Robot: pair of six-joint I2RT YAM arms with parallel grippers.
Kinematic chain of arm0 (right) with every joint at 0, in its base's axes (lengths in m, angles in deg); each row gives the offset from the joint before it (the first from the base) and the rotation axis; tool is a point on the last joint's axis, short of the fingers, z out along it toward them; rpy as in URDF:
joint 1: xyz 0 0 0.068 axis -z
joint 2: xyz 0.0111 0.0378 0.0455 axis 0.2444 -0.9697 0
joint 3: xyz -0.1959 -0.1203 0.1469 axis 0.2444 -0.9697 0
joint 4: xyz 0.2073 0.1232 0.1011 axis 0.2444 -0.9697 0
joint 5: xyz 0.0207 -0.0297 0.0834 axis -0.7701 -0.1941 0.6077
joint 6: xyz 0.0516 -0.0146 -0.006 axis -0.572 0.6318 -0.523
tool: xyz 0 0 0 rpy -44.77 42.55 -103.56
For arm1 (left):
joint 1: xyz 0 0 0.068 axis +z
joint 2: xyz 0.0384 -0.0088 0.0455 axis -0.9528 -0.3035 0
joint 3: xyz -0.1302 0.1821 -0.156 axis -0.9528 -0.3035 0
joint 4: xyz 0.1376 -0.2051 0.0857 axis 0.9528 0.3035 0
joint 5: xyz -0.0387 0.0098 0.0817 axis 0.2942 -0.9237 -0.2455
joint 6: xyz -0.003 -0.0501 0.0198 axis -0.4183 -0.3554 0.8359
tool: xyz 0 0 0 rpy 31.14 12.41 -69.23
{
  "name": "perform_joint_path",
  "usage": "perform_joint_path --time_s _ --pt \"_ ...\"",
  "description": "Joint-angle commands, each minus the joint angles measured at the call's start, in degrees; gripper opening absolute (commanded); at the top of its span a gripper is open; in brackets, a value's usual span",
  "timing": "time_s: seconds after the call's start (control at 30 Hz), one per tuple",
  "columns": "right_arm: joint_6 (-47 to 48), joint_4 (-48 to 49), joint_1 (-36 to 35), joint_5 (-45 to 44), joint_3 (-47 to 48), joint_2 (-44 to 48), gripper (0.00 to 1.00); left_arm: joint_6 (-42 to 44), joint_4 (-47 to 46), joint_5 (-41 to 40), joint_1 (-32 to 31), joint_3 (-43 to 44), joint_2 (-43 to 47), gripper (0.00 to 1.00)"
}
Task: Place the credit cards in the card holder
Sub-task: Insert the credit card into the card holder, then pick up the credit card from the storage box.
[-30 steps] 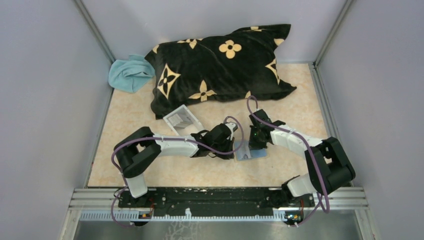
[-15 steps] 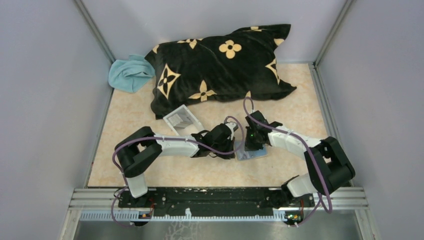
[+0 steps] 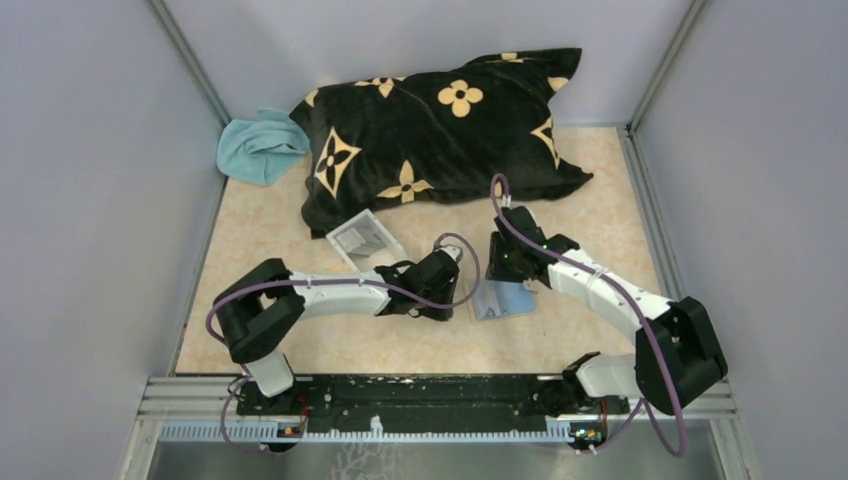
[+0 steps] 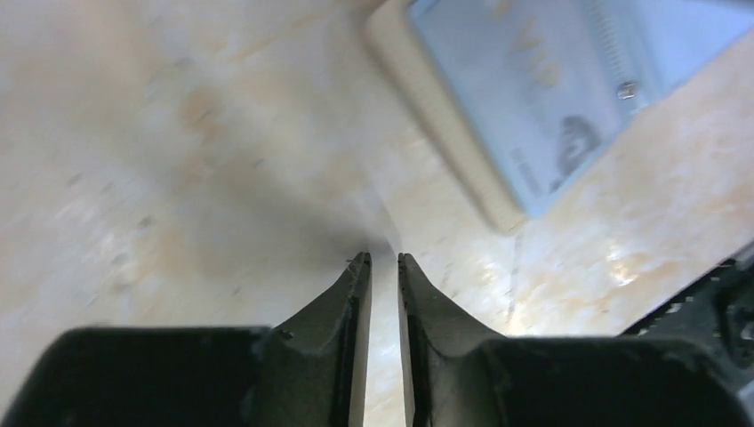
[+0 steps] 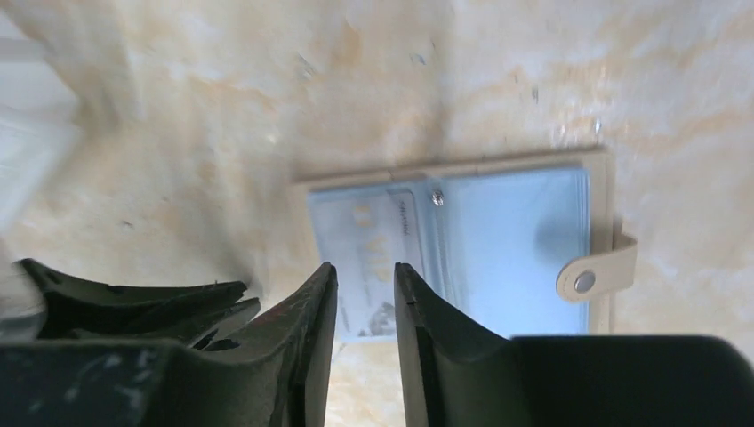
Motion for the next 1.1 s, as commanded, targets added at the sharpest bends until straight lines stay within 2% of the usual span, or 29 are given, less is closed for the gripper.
perform_joint_path --time_s 0.0,0.1,0.3,0.33,0.37,0.4,0.47,0.53,0.57,0.67,0.7,0.73,0.8,0.87,0.93,1.0,1.07 --pt "5.2 1.9 -0.5 -1.9 6.4 3.2 0.33 -2.1 15.3 -7.4 0.1 -0.5 4.4 0.26" --pt "9.0 3.1 -0.6 -2.3 9.6 3.9 0.39 -4.9 18.4 -9.9 0.1 0.8 9.7 0.31" --pt "20.8 10.2 -1.3 -5.2 18.2 4.3 0.47 -8.4 20.7 -17.6 0.1 2.5 21.8 0.51" --pt "22.7 12.4 -1.3 -5.0 19.3 4.1 0.50 -8.1 20.6 -19.0 0.1 2.9 23.5 0.59" --pt "24.1 14.4 -1.3 -4.8 20.5 4.0 0.53 -7.1 20.2 -20.1 0.1 3.3 25.3 0.94" --pt "25.2 16.6 -1.3 -4.6 21.5 3.8 0.56 -6.7 19.9 -21.5 0.1 3.7 26.8 0.99" --pt "25.6 22.1 -1.1 -0.4 22.2 3.6 0.55 -3.7 17.1 -22.9 0.2 3.3 29.8 0.99" --pt "23.1 31.5 -1.0 1.1 19.7 3.7 0.46 -0.5 13.2 -23.5 0.5 2.0 32.9 0.99" --pt "20.9 34.7 -0.9 1.6 18.6 3.4 0.45 0.6 10.1 -23.5 0.8 1.0 34.3 0.99" --pt "18.8 35.1 -0.6 7.3 21.3 -1.2 0.43 2.9 2.2 -21.4 2.2 -3.7 38.4 0.99" --pt "19.0 32.4 -0.6 9.6 24.2 -3.9 0.47 2.2 1.3 -20.4 3.1 -4.6 39.1 0.99" --pt "20.1 29.5 -0.6 12.2 27.2 -6.6 0.58 1.5 1.4 -19.0 4.5 -4.8 39.3 0.99" --pt "21.0 24.2 -0.6 15.9 34.5 -12.4 0.70 -0.9 4.9 -18.7 6.6 -3.6 38.7 0.99" --pt "20.9 21.7 -0.8 17.4 38.0 -16.9 0.76 -3.5 9.3 -22.0 7.3 -2.3 38.2 0.97" --pt "20.1 19.3 -1.3 18.4 42.9 -20.7 0.77 -9.8 15.9 -28.2 7.3 -0.5 37.9 0.93" --pt "20.9 17.1 -2.5 19.7 47.1 -24.9 0.75 -19.7 25.7 -35.7 7.4 1.2 37.4 0.86" --pt "22.9 12.6 -4.1 20.8 52.1 -28.3 0.74 -33.7 38.9 -41.3 7.4 3.4 36.5 0.85"
